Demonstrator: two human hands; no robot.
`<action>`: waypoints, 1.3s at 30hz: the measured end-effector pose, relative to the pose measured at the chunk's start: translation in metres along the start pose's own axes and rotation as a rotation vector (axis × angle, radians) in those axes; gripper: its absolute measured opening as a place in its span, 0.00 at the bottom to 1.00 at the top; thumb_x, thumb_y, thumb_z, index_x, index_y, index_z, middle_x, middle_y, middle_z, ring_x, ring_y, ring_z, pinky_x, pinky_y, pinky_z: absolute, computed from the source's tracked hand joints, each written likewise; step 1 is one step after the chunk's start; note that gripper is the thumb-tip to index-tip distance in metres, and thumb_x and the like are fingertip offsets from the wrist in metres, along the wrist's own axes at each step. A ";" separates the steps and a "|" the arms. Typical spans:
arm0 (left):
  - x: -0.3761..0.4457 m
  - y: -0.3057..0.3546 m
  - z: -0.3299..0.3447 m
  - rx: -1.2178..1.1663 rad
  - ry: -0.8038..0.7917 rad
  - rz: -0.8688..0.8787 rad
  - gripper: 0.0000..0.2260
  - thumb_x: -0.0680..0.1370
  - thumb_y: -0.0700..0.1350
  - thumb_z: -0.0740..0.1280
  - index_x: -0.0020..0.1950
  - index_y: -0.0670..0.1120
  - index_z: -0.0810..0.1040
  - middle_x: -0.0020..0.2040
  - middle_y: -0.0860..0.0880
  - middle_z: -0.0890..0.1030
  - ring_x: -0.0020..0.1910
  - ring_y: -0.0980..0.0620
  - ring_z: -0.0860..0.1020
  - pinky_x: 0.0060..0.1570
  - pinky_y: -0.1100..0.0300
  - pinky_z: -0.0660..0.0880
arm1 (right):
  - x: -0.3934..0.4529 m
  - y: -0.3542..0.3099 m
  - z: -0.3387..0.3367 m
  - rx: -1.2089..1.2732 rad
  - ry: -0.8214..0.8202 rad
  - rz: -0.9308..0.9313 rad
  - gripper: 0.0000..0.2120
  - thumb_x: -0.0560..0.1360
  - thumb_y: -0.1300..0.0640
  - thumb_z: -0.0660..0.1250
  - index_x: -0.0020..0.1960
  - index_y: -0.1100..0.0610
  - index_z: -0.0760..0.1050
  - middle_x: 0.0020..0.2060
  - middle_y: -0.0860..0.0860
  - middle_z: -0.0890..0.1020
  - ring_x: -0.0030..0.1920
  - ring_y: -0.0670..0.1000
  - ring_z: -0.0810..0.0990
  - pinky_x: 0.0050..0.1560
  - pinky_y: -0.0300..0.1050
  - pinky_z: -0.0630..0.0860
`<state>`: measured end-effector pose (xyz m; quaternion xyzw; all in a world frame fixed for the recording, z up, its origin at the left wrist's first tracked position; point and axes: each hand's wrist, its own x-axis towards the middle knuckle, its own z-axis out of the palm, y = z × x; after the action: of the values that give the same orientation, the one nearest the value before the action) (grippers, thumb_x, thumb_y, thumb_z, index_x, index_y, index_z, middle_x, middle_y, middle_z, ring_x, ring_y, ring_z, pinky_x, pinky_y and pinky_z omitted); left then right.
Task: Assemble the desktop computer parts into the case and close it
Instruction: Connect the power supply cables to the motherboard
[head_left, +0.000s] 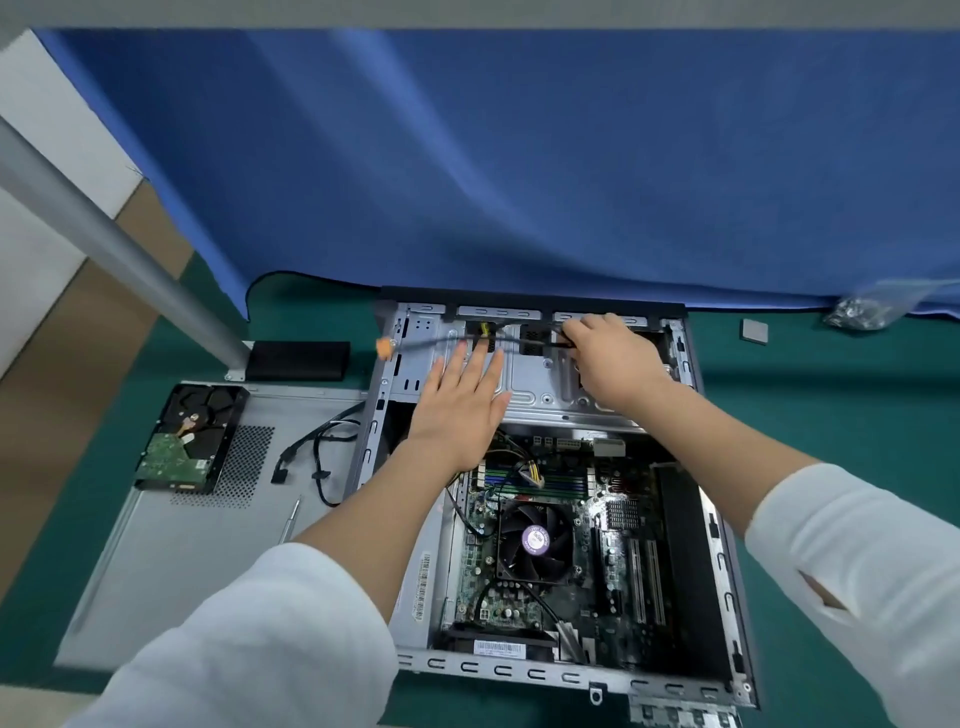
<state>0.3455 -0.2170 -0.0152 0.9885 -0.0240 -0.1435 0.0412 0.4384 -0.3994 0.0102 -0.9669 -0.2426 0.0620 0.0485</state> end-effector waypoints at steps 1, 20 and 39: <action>0.000 0.000 -0.001 -0.009 -0.001 0.001 0.25 0.83 0.55 0.39 0.77 0.49 0.35 0.77 0.49 0.34 0.75 0.49 0.32 0.73 0.51 0.34 | -0.002 0.001 0.001 -0.013 0.013 -0.022 0.14 0.76 0.65 0.59 0.60 0.55 0.68 0.58 0.53 0.74 0.58 0.56 0.70 0.43 0.49 0.71; 0.009 0.045 -0.018 -0.444 0.158 -0.023 0.28 0.82 0.57 0.51 0.79 0.51 0.46 0.79 0.51 0.48 0.75 0.53 0.36 0.70 0.46 0.31 | -0.009 0.031 -0.011 1.279 -0.015 0.467 0.08 0.75 0.55 0.71 0.43 0.56 0.72 0.38 0.54 0.78 0.28 0.47 0.78 0.28 0.40 0.78; 0.084 0.067 -0.032 -0.523 0.190 -0.209 0.15 0.83 0.49 0.54 0.52 0.59 0.81 0.57 0.51 0.74 0.63 0.45 0.65 0.57 0.55 0.58 | -0.022 0.051 -0.013 1.549 -0.005 0.458 0.09 0.78 0.66 0.64 0.53 0.57 0.67 0.32 0.52 0.74 0.29 0.48 0.78 0.29 0.42 0.79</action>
<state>0.4332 -0.2864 -0.0020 0.9505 0.1196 -0.0552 0.2814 0.4446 -0.4553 0.0191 -0.6841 0.0736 0.2230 0.6905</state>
